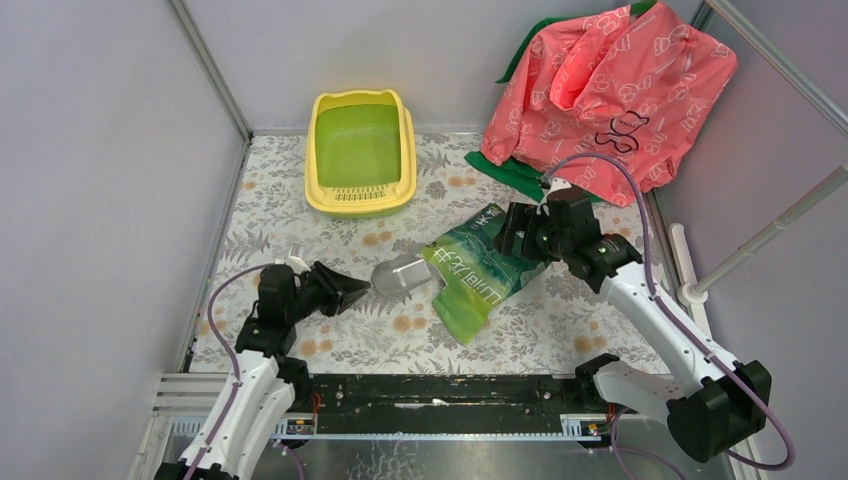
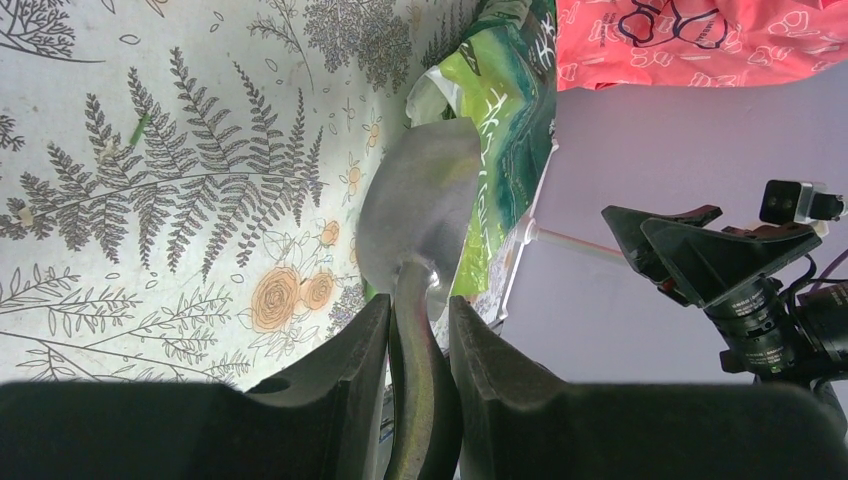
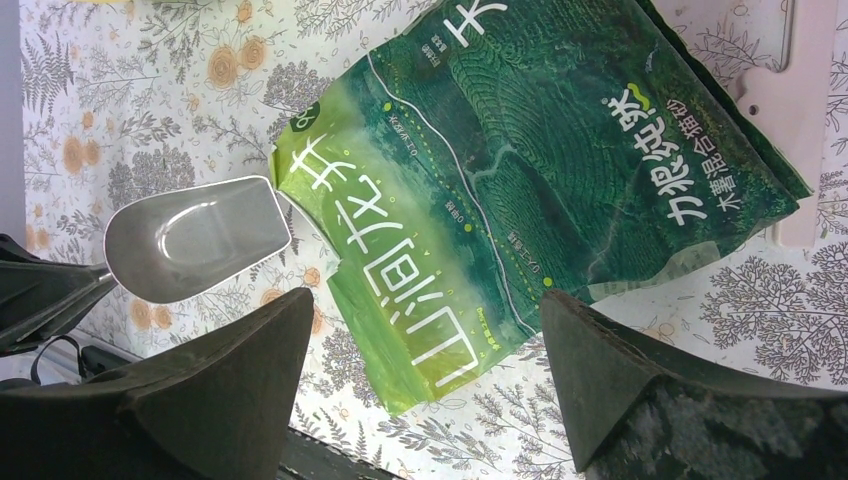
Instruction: Fill the litter box with clean litter
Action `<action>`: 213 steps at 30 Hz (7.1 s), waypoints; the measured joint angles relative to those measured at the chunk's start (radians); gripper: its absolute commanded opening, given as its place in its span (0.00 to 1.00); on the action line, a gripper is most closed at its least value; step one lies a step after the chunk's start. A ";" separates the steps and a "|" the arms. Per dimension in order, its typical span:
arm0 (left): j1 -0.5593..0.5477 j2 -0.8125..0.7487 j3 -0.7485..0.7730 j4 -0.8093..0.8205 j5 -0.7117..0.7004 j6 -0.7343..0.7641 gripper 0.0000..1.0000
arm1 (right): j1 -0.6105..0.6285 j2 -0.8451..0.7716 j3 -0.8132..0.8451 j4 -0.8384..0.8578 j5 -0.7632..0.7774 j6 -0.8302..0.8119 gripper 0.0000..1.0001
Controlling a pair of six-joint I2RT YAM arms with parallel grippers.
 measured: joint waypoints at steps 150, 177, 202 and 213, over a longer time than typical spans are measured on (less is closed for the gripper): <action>-0.454 1.403 0.125 1.637 -0.066 -0.291 0.00 | -0.364 0.249 -0.049 0.198 -0.127 -0.026 0.90; -0.261 1.394 -0.156 1.740 0.023 -0.442 0.00 | -0.363 0.243 -0.052 0.151 -0.154 -0.035 0.89; 0.053 1.269 -0.254 1.734 0.252 -0.428 0.00 | -0.363 0.242 -0.051 0.150 -0.161 -0.042 0.89; 0.177 1.187 -0.254 1.730 0.365 -0.442 0.00 | -0.363 0.243 -0.051 0.158 -0.162 -0.041 0.89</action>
